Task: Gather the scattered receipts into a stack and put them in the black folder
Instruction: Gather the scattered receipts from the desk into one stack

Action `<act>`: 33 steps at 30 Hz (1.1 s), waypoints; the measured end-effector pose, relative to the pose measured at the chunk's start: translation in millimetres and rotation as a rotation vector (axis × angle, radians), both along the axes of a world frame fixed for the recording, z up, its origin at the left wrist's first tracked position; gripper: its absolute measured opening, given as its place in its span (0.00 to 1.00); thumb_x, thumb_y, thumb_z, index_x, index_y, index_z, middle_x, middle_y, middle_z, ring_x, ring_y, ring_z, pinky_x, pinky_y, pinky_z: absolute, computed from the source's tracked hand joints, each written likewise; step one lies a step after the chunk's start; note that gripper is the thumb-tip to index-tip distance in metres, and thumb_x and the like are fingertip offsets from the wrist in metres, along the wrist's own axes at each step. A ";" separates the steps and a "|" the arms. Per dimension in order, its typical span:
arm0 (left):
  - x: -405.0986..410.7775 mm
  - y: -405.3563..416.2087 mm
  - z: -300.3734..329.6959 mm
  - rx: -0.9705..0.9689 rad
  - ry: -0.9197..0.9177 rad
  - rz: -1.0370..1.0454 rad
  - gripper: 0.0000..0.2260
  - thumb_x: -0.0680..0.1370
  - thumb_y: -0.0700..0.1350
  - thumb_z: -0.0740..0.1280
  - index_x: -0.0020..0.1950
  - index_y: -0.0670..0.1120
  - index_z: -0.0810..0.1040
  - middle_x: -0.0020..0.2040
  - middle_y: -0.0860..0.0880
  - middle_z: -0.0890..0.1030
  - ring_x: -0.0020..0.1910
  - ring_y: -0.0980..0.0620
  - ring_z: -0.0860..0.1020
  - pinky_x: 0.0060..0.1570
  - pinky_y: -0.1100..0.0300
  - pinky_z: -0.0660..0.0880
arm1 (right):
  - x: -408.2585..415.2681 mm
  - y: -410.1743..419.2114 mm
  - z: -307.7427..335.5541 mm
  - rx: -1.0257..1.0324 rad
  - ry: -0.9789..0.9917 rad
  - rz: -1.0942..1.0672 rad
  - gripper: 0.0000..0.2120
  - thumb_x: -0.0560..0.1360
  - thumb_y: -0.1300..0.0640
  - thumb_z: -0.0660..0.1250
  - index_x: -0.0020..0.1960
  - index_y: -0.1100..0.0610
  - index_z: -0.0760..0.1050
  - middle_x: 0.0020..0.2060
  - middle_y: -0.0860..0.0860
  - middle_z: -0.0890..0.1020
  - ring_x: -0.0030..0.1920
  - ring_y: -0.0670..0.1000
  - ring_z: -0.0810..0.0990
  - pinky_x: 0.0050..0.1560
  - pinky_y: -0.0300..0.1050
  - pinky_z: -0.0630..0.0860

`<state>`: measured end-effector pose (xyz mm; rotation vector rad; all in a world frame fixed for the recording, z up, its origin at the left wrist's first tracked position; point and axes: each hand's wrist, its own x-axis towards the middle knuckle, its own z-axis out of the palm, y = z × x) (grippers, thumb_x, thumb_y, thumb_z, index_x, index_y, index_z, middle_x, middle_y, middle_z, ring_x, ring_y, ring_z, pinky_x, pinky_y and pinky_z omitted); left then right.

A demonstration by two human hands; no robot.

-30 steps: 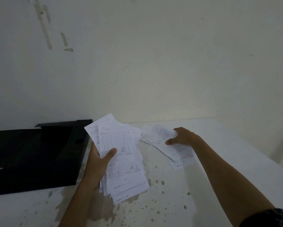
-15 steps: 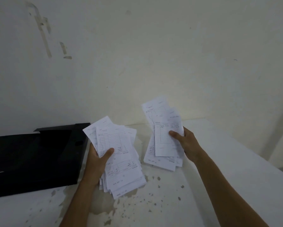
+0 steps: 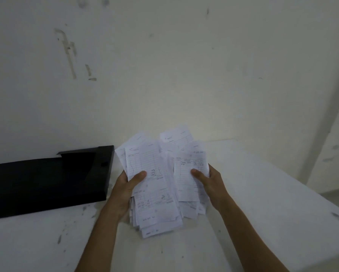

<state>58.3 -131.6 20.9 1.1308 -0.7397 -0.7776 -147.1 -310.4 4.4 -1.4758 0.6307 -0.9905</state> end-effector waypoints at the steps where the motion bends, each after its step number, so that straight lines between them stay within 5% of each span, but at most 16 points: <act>1: -6.0 5.2 3.5 -0.004 0.021 -0.014 0.21 0.76 0.43 0.71 0.69 0.48 0.75 0.62 0.46 0.83 0.60 0.44 0.82 0.62 0.43 0.76 | 0.6 7.8 2.9 -0.012 0.000 0.006 0.15 0.76 0.56 0.74 0.62 0.55 0.80 0.54 0.49 0.86 0.52 0.48 0.86 0.46 0.40 0.83; 12: -35.9 19.8 25.4 -0.039 0.025 0.116 0.19 0.76 0.39 0.72 0.66 0.46 0.77 0.58 0.44 0.84 0.55 0.45 0.84 0.56 0.43 0.80 | 9.8 72.4 34.8 -0.042 -0.036 0.267 0.18 0.81 0.47 0.65 0.66 0.56 0.76 0.58 0.55 0.85 0.58 0.59 0.84 0.59 0.61 0.80; 21: -45.2 23.4 27.8 -0.035 -0.106 0.217 0.17 0.76 0.41 0.73 0.62 0.53 0.77 0.59 0.49 0.83 0.55 0.51 0.83 0.54 0.52 0.81 | 6.1 93.7 36.1 -0.021 -0.008 0.247 0.18 0.84 0.40 0.50 0.66 0.40 0.73 0.61 0.40 0.82 0.64 0.45 0.80 0.64 0.47 0.77; 25: -43.8 25.4 28.9 -0.063 -0.157 0.278 0.19 0.76 0.41 0.73 0.64 0.53 0.75 0.60 0.49 0.83 0.58 0.50 0.82 0.58 0.47 0.79 | -0.5 85.7 34.1 -0.138 0.008 0.074 0.11 0.85 0.53 0.58 0.58 0.53 0.78 0.51 0.51 0.85 0.55 0.57 0.84 0.42 0.49 0.85; 29: -50.6 24.0 31.8 -0.070 -0.173 0.252 0.18 0.76 0.43 0.73 0.65 0.51 0.77 0.57 0.50 0.84 0.54 0.51 0.84 0.53 0.51 0.82 | -3.9 87.5 33.5 -0.092 -0.051 0.148 0.14 0.80 0.46 0.66 0.62 0.52 0.76 0.55 0.47 0.86 0.57 0.53 0.84 0.51 0.49 0.84; 33: -64.0 21.9 26.7 -0.053 -0.233 0.180 0.13 0.77 0.42 0.72 0.60 0.53 0.78 0.55 0.51 0.84 0.50 0.57 0.84 0.47 0.60 0.82 | -1.1 92.4 28.5 -0.030 -0.053 0.281 0.25 0.75 0.52 0.74 0.71 0.51 0.72 0.62 0.49 0.83 0.60 0.51 0.83 0.57 0.52 0.82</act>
